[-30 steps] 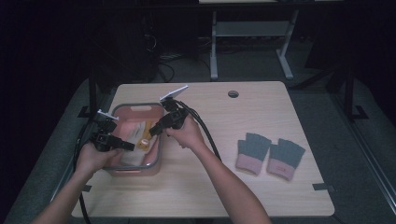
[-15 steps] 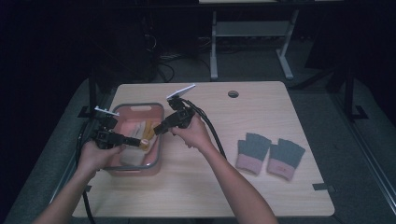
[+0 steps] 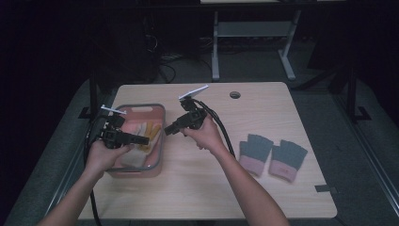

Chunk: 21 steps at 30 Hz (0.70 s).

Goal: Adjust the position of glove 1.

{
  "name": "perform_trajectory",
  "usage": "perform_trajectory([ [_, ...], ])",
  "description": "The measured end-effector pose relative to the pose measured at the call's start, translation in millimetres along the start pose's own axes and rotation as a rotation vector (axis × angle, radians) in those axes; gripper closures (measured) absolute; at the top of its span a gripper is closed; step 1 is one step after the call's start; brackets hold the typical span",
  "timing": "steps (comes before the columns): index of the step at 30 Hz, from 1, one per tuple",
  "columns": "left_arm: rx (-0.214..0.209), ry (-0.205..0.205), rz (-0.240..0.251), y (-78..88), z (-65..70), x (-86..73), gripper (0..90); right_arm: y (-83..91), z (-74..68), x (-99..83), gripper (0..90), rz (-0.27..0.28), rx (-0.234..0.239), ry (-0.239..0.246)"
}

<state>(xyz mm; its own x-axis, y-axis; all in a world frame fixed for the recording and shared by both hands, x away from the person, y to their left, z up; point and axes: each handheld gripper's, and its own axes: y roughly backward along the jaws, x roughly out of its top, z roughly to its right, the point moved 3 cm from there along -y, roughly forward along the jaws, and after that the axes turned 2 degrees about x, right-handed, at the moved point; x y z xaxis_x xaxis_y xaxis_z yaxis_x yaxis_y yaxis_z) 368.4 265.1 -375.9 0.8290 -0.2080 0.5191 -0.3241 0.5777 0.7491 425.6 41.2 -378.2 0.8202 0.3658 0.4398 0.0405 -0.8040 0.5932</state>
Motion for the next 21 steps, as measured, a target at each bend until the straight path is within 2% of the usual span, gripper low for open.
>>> perform_trajectory([
  [6,-0.010,-0.017,0.011,-2.7,11.6,3.4,52.5,9.3,5.2,-6.4,60.5,0.006,-0.002,-0.009],
  [15,-0.031,-0.041,0.002,-11.3,27.2,6.0,50.5,26.1,11.1,-16.6,60.1,0.025,-0.017,-0.008],
  [21,-0.037,-0.075,0.004,-16.7,41.5,9.5,48.7,43.2,16.5,-28.0,59.7,0.050,-0.031,-0.019],
])
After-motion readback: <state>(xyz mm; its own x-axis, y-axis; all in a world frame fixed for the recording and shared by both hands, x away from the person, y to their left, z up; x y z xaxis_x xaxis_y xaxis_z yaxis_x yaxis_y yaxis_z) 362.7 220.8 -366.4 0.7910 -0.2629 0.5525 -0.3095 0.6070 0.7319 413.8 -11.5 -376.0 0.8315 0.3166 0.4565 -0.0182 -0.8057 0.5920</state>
